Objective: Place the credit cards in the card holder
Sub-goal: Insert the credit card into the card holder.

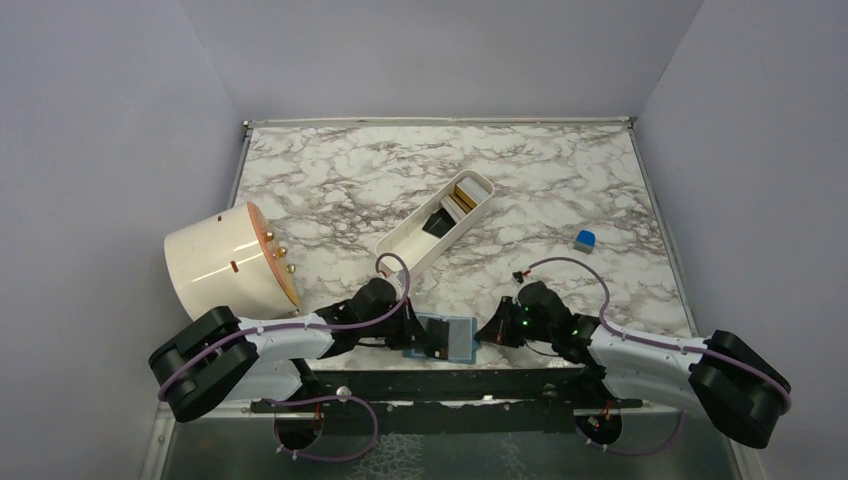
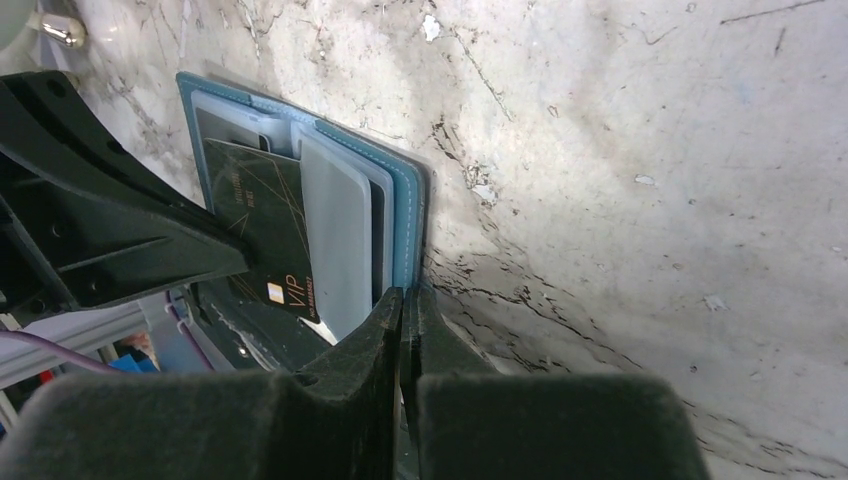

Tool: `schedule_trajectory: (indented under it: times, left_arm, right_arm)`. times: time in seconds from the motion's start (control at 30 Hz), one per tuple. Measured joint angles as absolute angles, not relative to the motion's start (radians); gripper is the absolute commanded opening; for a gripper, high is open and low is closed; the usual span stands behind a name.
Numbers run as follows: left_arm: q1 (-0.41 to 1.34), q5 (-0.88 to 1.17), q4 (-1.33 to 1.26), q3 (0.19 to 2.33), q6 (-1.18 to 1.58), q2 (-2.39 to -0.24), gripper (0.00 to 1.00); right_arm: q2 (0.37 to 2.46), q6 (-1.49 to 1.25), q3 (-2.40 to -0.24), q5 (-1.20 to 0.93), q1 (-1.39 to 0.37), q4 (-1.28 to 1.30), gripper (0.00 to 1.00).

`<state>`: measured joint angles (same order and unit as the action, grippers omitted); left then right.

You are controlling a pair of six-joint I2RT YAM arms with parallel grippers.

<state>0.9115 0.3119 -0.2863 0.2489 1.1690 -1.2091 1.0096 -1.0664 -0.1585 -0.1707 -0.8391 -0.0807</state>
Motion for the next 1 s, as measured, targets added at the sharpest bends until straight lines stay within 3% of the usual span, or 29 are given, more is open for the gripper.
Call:
schedule_trajectory:
  times: [1.0]
  left_arm:
    - [0.965,0.215,-0.348,0.26,1.192,-1.248,0.0]
  right_arm:
    - [0.916,-1.158,-0.099,-0.116,-0.884,-0.091,0.02]
